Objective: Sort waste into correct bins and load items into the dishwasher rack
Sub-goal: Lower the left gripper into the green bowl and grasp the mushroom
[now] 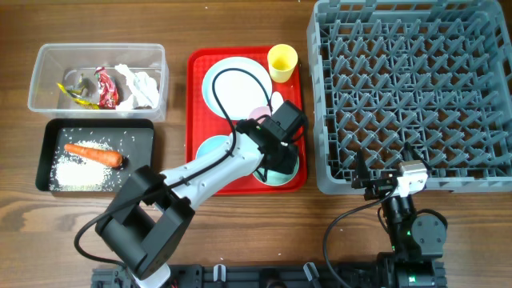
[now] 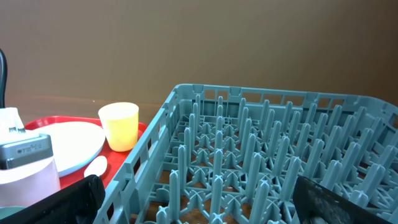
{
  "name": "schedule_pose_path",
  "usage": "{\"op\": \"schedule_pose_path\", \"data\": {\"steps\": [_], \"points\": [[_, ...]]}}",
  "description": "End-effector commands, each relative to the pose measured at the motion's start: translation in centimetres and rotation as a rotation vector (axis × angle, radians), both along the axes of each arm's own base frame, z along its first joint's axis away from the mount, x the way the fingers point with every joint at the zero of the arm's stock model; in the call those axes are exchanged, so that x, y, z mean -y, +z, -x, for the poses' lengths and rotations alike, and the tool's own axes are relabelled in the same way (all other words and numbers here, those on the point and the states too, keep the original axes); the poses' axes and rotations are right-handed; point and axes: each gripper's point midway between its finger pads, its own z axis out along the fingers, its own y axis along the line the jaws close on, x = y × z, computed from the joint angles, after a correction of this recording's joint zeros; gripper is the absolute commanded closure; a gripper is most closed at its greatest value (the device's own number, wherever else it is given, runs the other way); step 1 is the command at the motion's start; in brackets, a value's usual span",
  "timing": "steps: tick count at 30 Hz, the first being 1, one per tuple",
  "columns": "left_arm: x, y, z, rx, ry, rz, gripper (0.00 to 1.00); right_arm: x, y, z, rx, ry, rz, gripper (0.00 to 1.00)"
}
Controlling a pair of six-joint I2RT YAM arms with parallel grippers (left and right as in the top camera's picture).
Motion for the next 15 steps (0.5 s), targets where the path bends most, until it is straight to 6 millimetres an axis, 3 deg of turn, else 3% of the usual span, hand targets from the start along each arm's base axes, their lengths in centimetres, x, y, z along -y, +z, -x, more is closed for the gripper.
{"op": "schedule_pose_path", "data": {"steps": [1,15], "points": [[-0.3,-0.7,-0.1,0.014,-0.009,-0.035,0.61,-0.2,0.2,0.1,0.011,0.011,0.010,0.00],[-0.9,-2.5,-0.2,0.003,-0.002,-0.087,0.52,-0.2,0.2,0.1,0.011,0.011,0.010,0.00]]}}
